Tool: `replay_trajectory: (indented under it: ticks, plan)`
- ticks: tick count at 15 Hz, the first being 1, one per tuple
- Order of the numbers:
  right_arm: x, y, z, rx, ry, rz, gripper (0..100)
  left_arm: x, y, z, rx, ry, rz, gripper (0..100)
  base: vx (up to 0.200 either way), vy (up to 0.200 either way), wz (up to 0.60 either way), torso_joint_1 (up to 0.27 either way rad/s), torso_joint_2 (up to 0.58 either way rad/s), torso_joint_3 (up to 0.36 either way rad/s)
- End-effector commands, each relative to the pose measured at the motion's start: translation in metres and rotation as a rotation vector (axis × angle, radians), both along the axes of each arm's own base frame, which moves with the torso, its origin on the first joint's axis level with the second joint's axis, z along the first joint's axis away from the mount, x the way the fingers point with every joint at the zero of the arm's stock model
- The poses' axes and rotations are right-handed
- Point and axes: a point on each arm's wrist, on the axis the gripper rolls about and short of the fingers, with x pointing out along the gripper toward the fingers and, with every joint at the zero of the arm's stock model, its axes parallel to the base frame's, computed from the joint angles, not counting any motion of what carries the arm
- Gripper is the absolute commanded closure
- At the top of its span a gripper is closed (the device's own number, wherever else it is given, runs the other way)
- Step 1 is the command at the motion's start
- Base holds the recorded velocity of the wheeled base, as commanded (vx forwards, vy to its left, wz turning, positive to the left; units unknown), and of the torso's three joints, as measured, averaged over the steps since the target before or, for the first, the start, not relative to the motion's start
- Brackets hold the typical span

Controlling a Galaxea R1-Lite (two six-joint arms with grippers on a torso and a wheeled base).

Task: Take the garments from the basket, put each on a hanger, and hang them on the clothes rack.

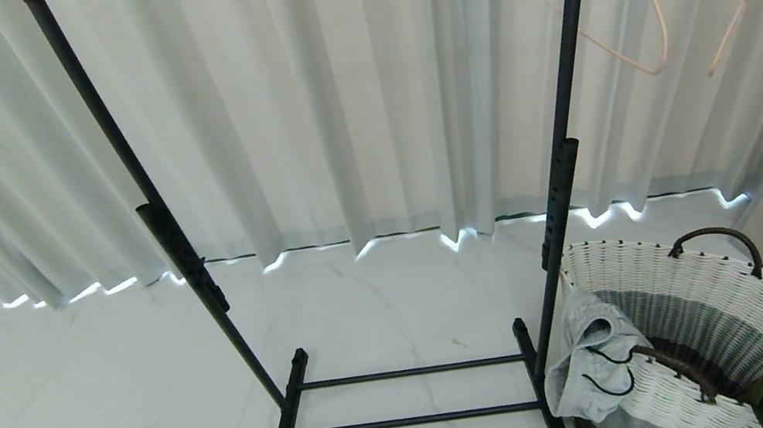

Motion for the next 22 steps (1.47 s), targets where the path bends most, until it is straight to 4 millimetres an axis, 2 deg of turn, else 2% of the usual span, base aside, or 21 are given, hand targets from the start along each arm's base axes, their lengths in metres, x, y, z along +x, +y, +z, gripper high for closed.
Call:
replay_trajectory:
  ticks: [1, 7, 13, 18, 22]
  plan:
    - [-0.005, 0.000, 0.001, -0.001, -0.020, -0.001, 100, 0.000, 0.000, 0.000, 0.000, 0.002, 0.000, 0, -0.200, 0.000, 0.00, 0.002, 0.00, 0.002]
    - [-0.004, 0.000, 0.001, -0.002, -0.015, 0.003, 100, 0.000, 0.000, 0.000, 0.026, 0.000, 0.000, 0, 0.000, 0.000, 0.00, 0.000, 0.00, 0.000]
    - [-0.003, 0.000, 0.000, -0.003, -0.009, 0.009, 100, 0.000, 0.000, 0.000, 0.031, 0.000, 0.000, 0, 0.000, 0.200, 0.00, 0.003, 0.00, 0.000]
    - [0.004, 0.001, -0.002, -0.001, 0.018, 0.023, 100, 0.000, 0.000, 0.000, 0.031, 0.000, 0.000, 0, 0.000, 0.000, 0.00, 0.000, 0.00, 0.000]
    - [0.017, 0.005, -0.004, 0.001, 0.060, 0.108, 100, 0.000, 0.000, 0.000, 0.038, 0.000, -0.001, 0, 0.000, 0.000, 0.00, 0.000, 0.00, 0.000]
